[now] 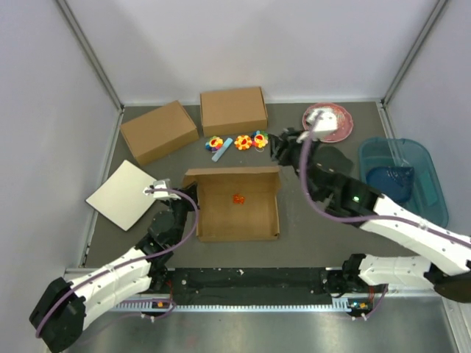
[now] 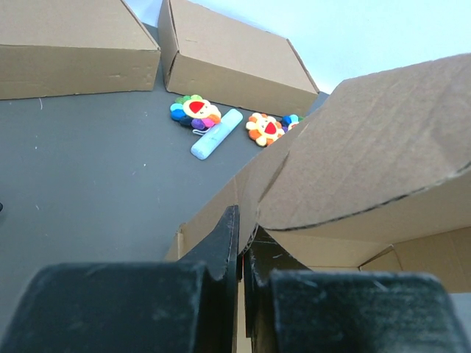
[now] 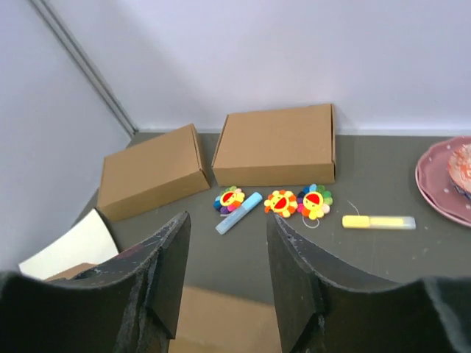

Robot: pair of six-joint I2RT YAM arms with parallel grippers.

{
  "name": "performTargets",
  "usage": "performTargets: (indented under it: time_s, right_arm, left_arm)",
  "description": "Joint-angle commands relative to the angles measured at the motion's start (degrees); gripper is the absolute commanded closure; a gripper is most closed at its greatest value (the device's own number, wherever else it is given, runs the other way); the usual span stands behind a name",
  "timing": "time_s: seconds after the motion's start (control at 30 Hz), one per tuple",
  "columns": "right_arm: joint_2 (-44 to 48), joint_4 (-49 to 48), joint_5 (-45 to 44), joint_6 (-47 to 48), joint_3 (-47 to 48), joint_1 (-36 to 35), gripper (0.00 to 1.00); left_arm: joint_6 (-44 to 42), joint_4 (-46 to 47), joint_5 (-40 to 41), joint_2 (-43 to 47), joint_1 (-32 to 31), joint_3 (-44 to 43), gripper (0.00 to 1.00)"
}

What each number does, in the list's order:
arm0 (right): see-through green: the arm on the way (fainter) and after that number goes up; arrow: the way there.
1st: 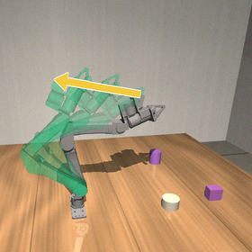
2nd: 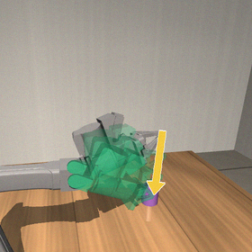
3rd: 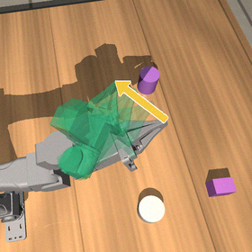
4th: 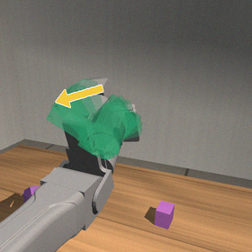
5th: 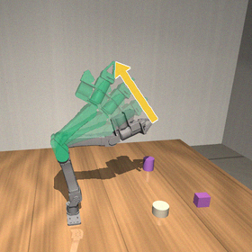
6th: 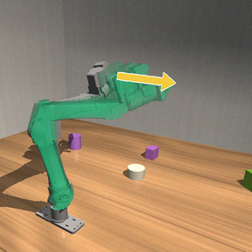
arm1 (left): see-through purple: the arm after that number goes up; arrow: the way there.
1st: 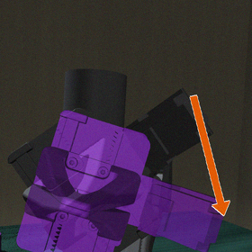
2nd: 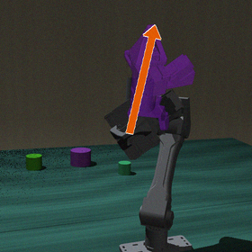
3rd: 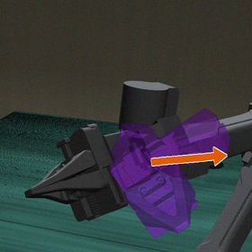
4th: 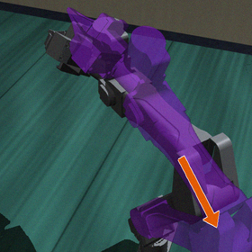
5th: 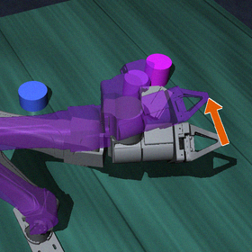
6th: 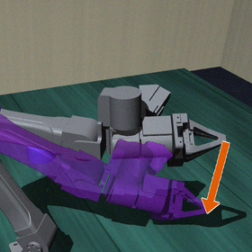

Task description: Fold the paper box

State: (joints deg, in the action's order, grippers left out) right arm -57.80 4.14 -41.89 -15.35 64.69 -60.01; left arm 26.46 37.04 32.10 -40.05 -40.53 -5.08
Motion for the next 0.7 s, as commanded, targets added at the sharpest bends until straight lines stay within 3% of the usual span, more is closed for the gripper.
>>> performTargets:
  time_s: [0.0, 0.2, 0.37, 0.47, 0.53, 0.67]
  right_arm:
    - [-12.49, -0.89, 4.00, 6.12, 6.23, -0.64, 0.52]
    - [-24.53, 0.34, 6.90, 4.90, 10.81, -0.02, 0.47]
    - [-27.89, 2.27, 8.14, 1.74, 8.97, 0.51, 0.45]
    - [-27.46, 2.10, 9.02, -0.81, 5.72, 0.59, 0.45]
    - [-26.32, 1.75, 9.28, -1.95, 3.00, 0.59, 0.45]
    - [-24.82, 0.17, 9.11, -3.80, -1.14, 0.59, 0.45]
  left_arm:
    - [-0.62, -5.22, -2.04, -2.40, -0.51, 1.21, 1.00]
    - [-0.88, -6.10, -2.83, -1.96, -0.60, 1.39, 1.00]
    - [-1.50, -7.77, -3.70, -0.29, -0.69, 1.22, 0.95]
    - [-1.58, -10.13, -4.41, 0.41, -0.86, 0.08, 0.80]
    - [-1.32, -13.47, -4.41, 0.76, -0.77, -0.89, 0.65]
    - [-0.88, -21.55, -5.02, 3.31, -1.04, -4.32, 0.56]
